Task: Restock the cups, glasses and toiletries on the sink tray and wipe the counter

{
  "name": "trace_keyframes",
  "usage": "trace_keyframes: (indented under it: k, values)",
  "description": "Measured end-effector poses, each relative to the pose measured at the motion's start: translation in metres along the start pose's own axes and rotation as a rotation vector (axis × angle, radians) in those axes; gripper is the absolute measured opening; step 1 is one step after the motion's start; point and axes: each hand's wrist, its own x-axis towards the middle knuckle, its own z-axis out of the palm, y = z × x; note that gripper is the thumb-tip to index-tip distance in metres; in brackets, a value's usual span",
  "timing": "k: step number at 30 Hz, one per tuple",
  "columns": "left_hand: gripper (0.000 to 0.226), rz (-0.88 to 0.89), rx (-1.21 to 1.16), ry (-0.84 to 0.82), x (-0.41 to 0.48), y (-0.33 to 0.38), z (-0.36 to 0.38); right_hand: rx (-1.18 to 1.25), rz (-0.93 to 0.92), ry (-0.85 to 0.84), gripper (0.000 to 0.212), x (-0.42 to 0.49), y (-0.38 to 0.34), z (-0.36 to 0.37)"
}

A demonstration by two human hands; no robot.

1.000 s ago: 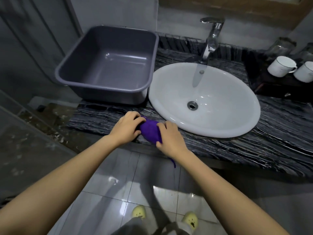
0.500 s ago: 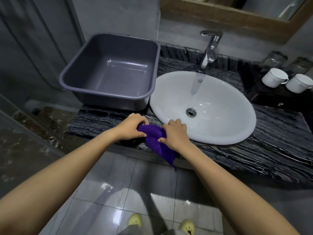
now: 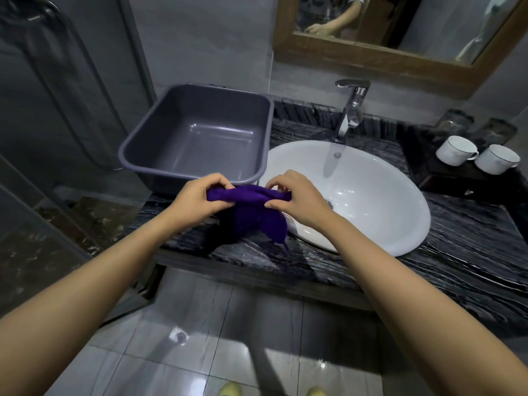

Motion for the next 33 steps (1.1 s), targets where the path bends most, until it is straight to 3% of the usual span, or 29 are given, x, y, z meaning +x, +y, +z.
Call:
trace_keyframes:
  k: [5, 7, 10, 12, 15, 22, 26, 30, 33]
  values:
    - [0.018, 0.077, 0.099, 0.143, -0.006, -0.005, -0.004, 0.059, -0.060, 0.173, 0.021, 0.003, -0.008, 0.010]
    - [0.022, 0.047, 0.111, 0.137, -0.014, -0.014, -0.001, 0.071, -0.048, 0.136, 0.021, 0.001, -0.005, 0.020]
    - [0.027, -0.099, 0.133, 0.088, -0.030, -0.036, 0.007, 0.054, 0.008, -0.050, 0.020, 0.002, 0.007, 0.038]
    - [0.028, -0.247, 0.029, 0.086, -0.037, -0.050, 0.015, 0.044, 0.052, -0.133, 0.019, 0.004, 0.014, 0.049]
    - [0.032, -0.469, -0.189, 0.152, -0.036, -0.062, 0.023, 0.021, 0.133, -0.125, 0.021, 0.011, 0.023, 0.060]
    - [0.036, -0.633, 0.014, 0.306, -0.030, -0.076, 0.032, -0.143, 0.180, -0.113, 0.027, 0.024, 0.034, 0.067]
    - [0.029, -0.633, 0.163, 0.219, -0.040, -0.064, 0.017, -0.310, 0.113, -0.342, 0.035, 0.028, 0.022, 0.060]
    - [0.036, -0.674, 0.388, -0.091, -0.045, -0.037, -0.016, -0.587, 0.080, -0.724, 0.041, 0.042, -0.012, 0.039]
    - [0.039, -0.717, 0.392, -0.280, -0.051, -0.016, -0.033, -0.730, 0.065, -0.942, 0.047, 0.052, -0.043, 0.020]
